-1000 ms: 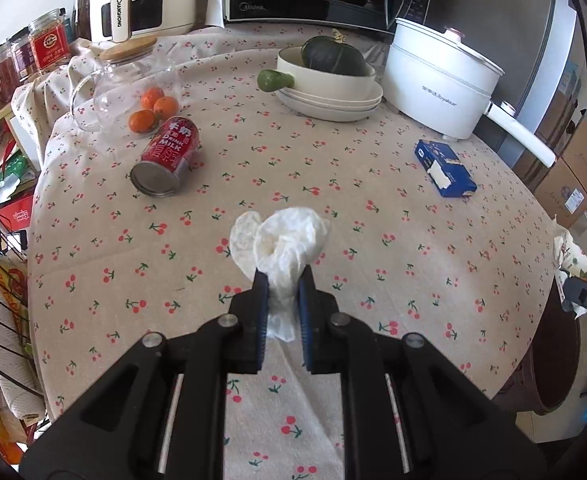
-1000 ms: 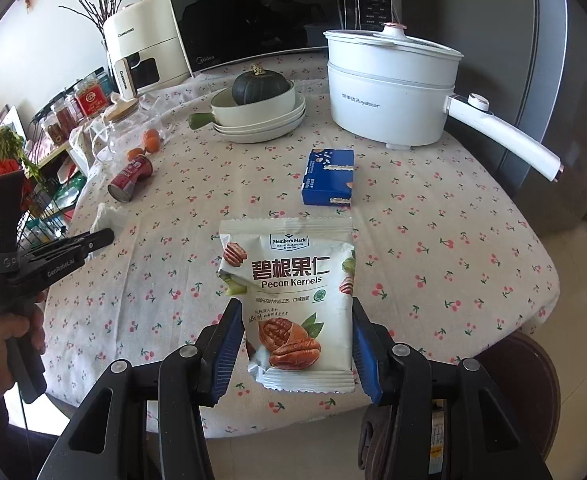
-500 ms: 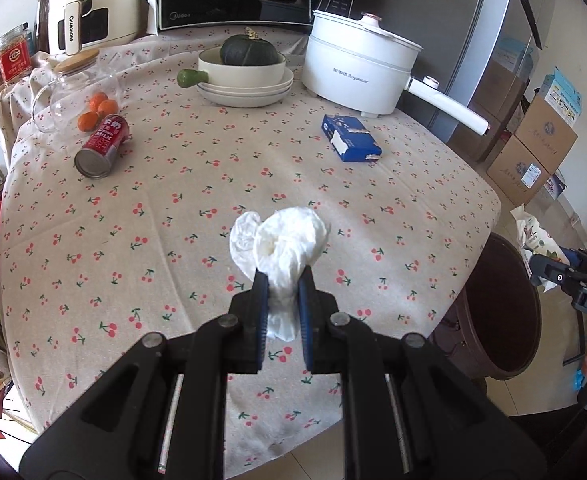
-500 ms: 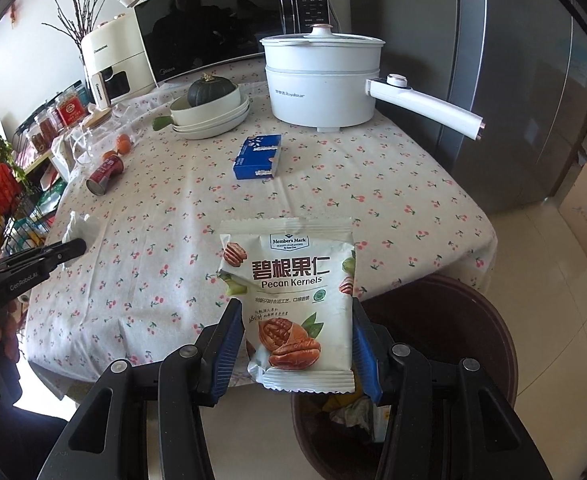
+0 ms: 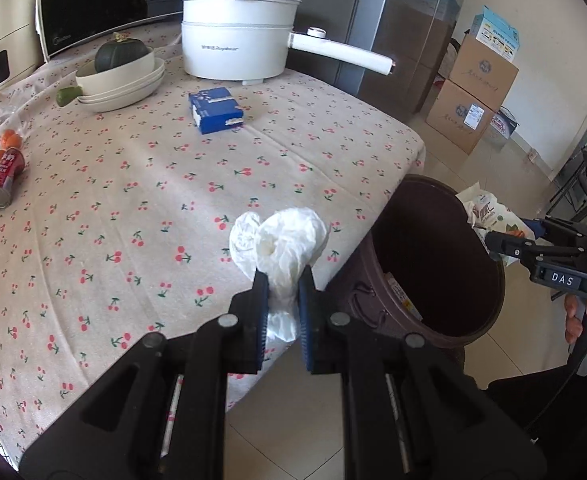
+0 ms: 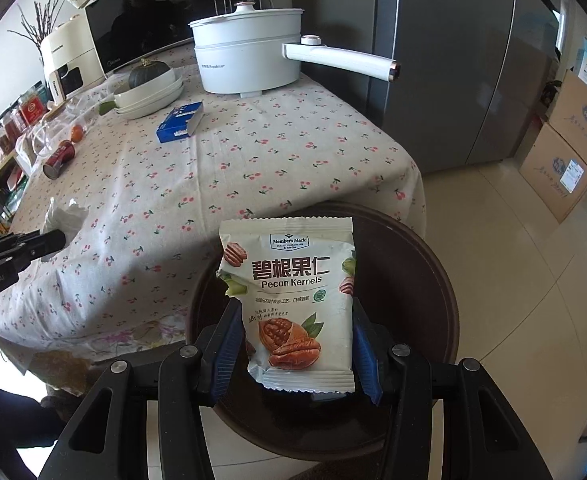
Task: Collect trash
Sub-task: 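Carry the tissue and pecan bag over the bin and open the left tool, then open the right tool over the bin to drop the pecan bag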
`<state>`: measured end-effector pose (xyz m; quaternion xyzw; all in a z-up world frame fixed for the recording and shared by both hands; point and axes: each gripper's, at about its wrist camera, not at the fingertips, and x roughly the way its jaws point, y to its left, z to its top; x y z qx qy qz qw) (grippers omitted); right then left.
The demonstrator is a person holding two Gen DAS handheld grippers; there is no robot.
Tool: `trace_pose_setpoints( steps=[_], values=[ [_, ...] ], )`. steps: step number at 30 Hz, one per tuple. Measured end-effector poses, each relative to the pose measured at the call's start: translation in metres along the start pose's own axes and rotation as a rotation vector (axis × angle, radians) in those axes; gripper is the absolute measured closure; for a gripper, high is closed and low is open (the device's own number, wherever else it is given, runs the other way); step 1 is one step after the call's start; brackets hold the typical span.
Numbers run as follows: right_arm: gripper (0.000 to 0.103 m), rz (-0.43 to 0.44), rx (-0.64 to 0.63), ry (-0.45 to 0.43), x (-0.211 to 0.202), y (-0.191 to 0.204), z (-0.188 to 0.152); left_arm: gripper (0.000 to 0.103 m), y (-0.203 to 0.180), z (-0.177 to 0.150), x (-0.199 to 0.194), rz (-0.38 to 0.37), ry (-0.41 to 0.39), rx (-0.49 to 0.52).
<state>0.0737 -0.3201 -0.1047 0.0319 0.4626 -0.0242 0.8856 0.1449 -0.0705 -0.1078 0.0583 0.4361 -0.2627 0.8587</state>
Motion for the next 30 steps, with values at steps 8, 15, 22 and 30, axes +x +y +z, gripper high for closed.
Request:
trace_pose_setpoints(
  steps=[8,15,22,30],
  values=[
    [0.051,-0.029,0.045,0.007,-0.003,-0.03,-0.016,0.088,-0.071,-0.001,0.03,-0.099,0.026,0.158],
    [0.051,-0.04,0.069,0.013,-0.004,-0.047,-0.024,0.088,-0.101,0.0,0.053,-0.132,0.047,0.221],
    [0.051,-0.056,0.092,0.027,-0.004,-0.064,-0.033,0.052,-0.108,0.001,0.064,-0.143,0.009,0.235],
    [0.051,-0.061,0.101,0.03,-0.002,-0.068,-0.031,0.015,-0.097,0.01,0.054,-0.027,-0.045,0.183]
  ],
)
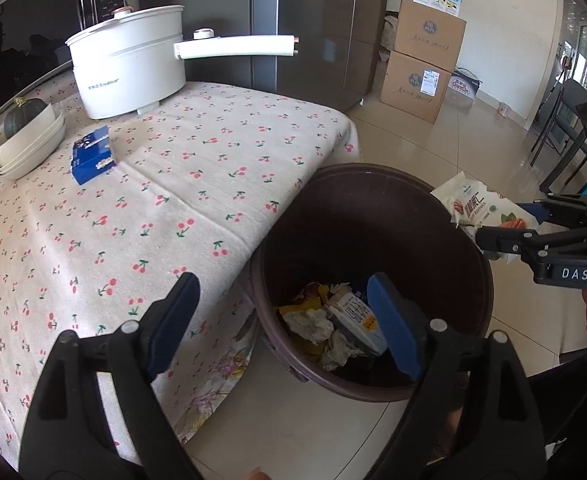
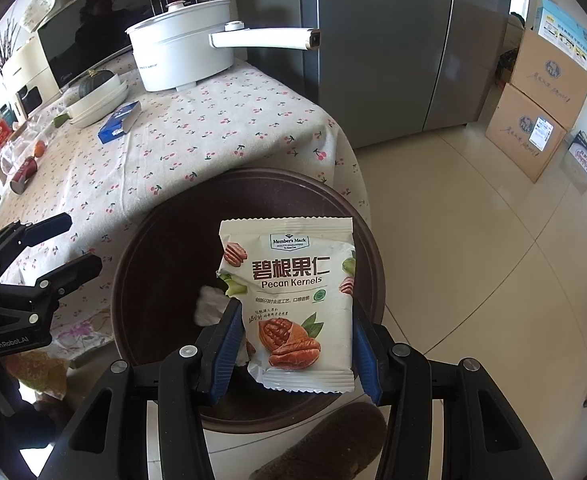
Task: Collect trash
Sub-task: 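Open the right tool over the bin to drop the pecan bag, then move both open tools back over the table toward the can and box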
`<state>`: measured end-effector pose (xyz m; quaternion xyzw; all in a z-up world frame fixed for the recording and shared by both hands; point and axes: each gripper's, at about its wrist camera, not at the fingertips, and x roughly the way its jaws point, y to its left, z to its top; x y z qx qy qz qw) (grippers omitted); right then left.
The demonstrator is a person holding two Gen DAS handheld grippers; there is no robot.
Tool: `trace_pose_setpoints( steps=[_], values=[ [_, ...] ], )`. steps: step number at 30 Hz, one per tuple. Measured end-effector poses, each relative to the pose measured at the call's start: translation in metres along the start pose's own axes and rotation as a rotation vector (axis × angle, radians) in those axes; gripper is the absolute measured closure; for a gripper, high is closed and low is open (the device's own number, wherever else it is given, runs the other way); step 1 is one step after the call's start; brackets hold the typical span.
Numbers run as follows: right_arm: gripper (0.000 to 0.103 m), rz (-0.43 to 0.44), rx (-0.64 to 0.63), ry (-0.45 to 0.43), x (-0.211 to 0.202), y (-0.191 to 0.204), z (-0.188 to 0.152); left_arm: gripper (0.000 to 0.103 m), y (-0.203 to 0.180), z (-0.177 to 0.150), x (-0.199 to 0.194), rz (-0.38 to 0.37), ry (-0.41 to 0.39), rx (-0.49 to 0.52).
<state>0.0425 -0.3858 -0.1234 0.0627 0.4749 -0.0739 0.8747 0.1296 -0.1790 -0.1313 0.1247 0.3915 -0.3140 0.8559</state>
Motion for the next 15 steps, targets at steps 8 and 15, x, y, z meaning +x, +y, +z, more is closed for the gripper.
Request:
trace_pose_setpoints(
  steps=[8,15],
  values=[
    [0.048,0.001,-0.008,0.004,0.003,0.008,0.004,0.003,0.033,-0.003,-0.009,0.067,0.028,-0.12],
    [0.021,-0.007,-0.004,-0.014,0.001,0.017,0.011,0.002,0.052,-0.007,-0.021,0.1,0.04,-0.16]
  ],
)
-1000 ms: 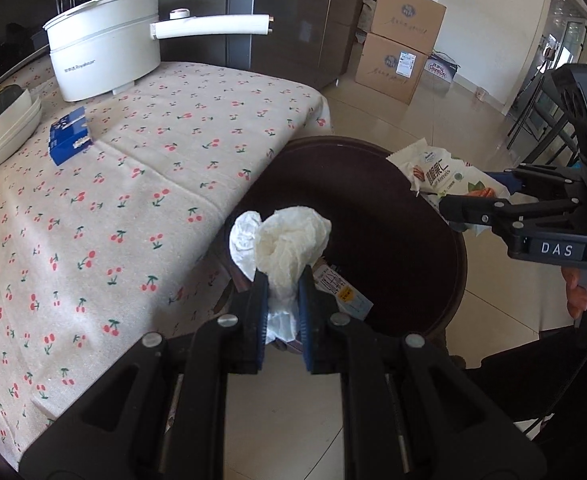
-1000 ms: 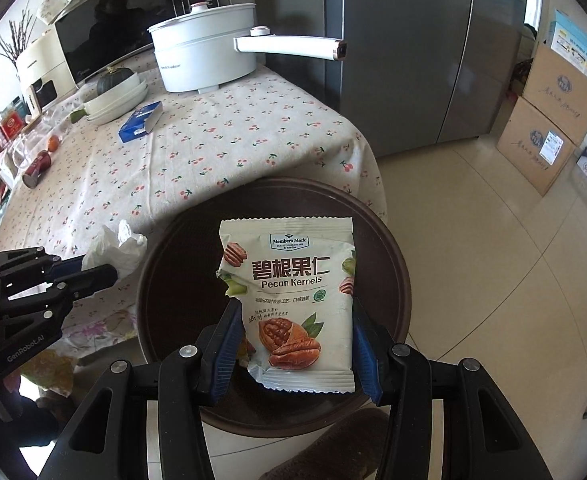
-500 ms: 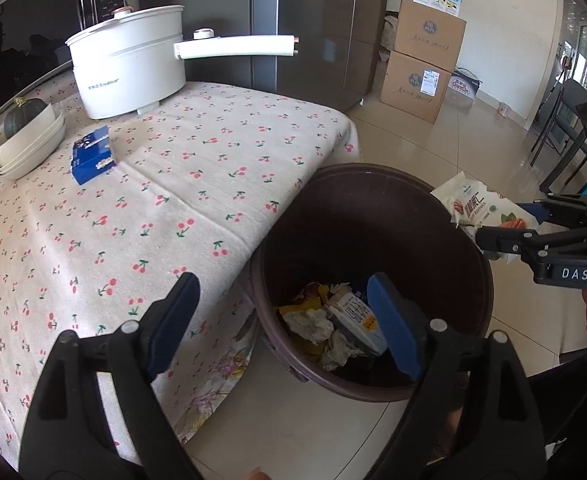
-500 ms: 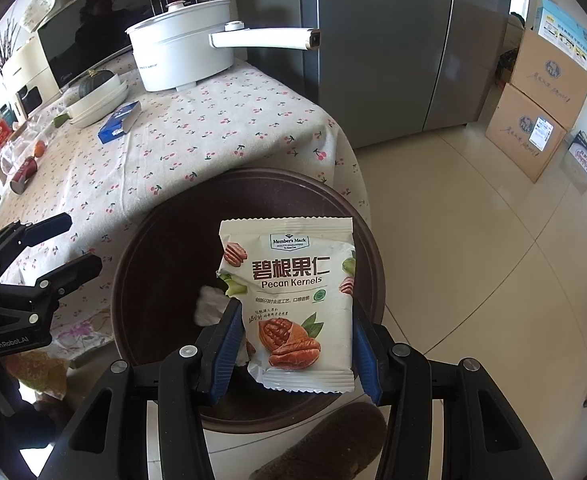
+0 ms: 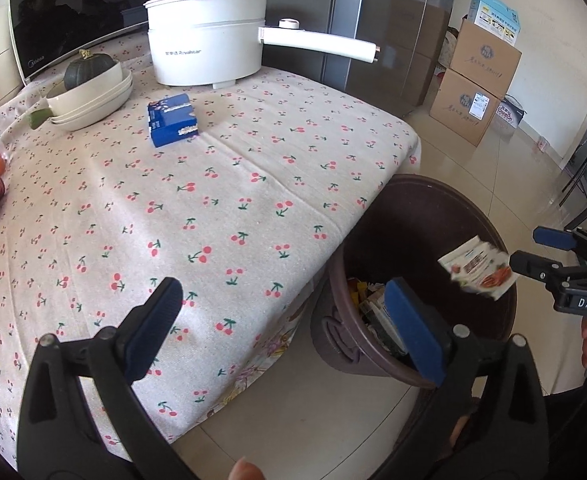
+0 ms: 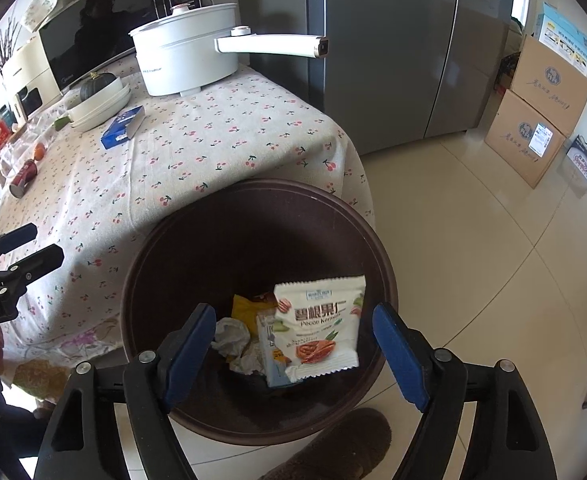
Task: Collect trash
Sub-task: 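Move both open tools back over the table toward the can and box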
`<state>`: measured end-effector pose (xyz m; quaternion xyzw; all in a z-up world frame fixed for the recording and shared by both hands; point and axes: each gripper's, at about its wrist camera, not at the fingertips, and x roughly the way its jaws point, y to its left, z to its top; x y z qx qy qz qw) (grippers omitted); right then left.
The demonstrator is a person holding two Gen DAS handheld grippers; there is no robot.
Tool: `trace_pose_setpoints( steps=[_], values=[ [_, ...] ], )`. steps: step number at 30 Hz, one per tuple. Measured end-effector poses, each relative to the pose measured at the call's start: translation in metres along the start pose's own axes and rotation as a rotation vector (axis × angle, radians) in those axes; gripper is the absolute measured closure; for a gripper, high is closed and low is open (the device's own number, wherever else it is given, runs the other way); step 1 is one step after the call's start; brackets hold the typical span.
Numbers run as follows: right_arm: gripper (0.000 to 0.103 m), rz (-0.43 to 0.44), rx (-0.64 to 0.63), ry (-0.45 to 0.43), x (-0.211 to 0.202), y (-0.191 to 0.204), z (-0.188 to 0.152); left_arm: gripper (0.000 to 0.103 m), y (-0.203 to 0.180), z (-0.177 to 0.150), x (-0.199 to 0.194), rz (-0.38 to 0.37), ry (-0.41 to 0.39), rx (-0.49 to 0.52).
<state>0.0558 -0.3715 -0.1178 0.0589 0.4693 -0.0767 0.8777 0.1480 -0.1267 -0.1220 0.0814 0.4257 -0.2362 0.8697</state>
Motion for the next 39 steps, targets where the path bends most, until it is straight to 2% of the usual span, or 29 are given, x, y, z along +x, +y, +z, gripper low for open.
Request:
trace_pose_setpoints(
  steps=[19,31,39],
  values=[
    [0.019,0.056,-0.044,-0.025,-0.001,0.056,0.032,0.002,0.066,-0.006,-0.037,0.089,-0.016,-0.097],
    [0.018,0.141,-0.062,-0.033,0.01,0.131,0.074,0.002,0.144,-0.02,-0.065,0.187,-0.03,-0.218],
    [0.017,0.173,-0.083,-0.024,0.031,0.186,0.105,0.002,0.209,-0.018,-0.071,0.29,-0.041,-0.285]
  ],
)
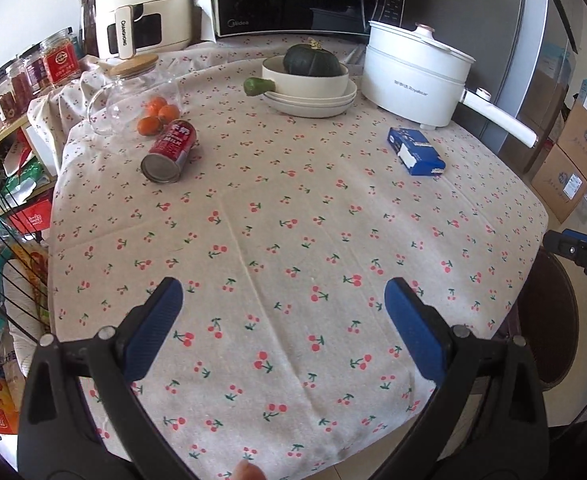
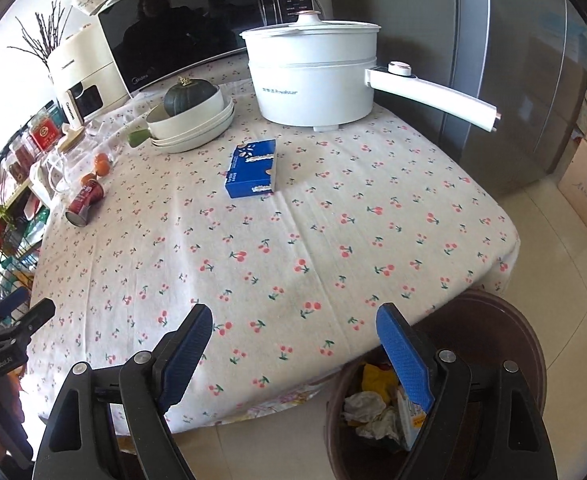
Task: Collect trash
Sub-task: 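Move both open tools back over the table toward the can and box, then grasp the red milk can with the left tool while the right tool grasps the blue box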
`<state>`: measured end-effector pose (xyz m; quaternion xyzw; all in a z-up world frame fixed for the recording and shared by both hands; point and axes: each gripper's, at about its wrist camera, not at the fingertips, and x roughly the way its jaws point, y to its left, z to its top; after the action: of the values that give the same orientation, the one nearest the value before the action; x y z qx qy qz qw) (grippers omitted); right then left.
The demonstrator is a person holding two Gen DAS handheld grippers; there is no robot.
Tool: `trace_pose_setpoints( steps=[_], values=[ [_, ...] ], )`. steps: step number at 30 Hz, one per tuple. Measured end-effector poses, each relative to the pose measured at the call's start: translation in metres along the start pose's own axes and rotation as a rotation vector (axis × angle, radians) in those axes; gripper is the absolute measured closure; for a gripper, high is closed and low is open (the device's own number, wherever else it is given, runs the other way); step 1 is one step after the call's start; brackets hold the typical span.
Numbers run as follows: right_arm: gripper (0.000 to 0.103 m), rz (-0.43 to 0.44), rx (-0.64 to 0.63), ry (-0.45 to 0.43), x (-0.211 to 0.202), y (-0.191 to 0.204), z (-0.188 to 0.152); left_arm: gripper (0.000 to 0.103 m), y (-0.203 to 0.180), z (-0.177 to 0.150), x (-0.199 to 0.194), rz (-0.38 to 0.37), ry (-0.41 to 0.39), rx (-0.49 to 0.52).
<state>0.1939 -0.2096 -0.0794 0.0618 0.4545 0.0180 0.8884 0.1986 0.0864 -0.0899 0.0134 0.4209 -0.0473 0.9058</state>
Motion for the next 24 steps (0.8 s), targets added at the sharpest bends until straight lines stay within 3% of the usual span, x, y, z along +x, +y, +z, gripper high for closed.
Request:
trace_pose_setpoints(
  steps=[9,15,24],
  values=[
    [0.017,0.028,-0.005,0.046,0.059,0.027,0.046,0.002,0.076,0.048,0.047,0.099,0.05,-0.048],
    [0.017,0.016,-0.029,0.069,0.115,0.036,0.075,0.002,0.113,0.075,0.091,0.09,0.094,-0.081],
    [0.015,0.01,-0.062,0.057,0.172,0.054,0.1,0.002,0.129,0.104,0.145,0.03,0.093,-0.127]
  ],
)
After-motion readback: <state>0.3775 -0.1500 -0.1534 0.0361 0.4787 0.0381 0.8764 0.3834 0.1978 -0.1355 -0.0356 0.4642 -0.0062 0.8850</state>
